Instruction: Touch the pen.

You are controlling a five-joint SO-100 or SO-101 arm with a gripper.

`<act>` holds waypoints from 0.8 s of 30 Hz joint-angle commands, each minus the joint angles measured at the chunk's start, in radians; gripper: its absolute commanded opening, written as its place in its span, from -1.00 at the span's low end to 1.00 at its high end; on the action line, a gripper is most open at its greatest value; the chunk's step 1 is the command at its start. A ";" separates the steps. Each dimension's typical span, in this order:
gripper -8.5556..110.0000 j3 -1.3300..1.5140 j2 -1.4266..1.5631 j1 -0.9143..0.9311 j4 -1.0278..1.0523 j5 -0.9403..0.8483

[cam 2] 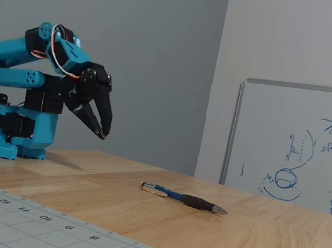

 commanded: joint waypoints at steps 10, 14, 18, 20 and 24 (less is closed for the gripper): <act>-0.85 -0.721 -0.923 -0.078 -0.133 0.011; -0.85 -0.937 -1.166 -0.081 -0.133 0.003; -0.85 -1.094 -1.355 -0.081 -0.129 -0.003; -0.85 -1.158 -1.430 -0.081 -0.129 -0.003; -0.85 -1.246 -1.566 -0.078 -0.133 -0.003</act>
